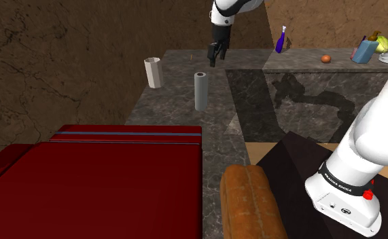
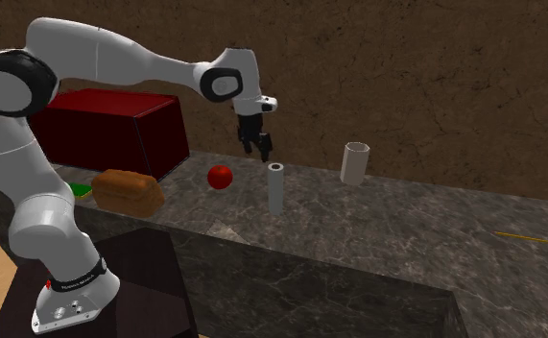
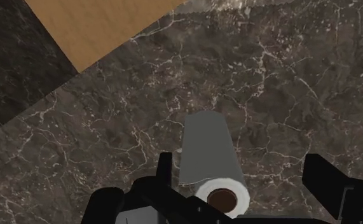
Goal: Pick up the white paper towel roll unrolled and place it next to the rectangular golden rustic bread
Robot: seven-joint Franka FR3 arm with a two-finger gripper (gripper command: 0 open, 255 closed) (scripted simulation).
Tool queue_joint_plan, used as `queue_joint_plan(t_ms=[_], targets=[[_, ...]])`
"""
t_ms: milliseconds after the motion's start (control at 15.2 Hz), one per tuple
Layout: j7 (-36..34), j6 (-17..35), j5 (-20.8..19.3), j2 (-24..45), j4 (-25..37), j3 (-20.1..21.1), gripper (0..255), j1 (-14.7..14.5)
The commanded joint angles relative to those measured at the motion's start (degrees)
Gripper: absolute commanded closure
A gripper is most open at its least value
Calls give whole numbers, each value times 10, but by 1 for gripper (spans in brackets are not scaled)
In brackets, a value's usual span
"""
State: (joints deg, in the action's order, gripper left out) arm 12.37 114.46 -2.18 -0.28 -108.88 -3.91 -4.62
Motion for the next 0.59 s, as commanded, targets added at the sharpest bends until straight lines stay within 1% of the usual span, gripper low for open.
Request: queue_joint_plan(t_ms=[0, 462, 528], targets=[[22, 5, 4, 42, 33, 0, 0, 0], [72, -2, 10, 202, 187, 14, 0, -5], [75, -3, 10, 213, 199, 16, 0, -6]])
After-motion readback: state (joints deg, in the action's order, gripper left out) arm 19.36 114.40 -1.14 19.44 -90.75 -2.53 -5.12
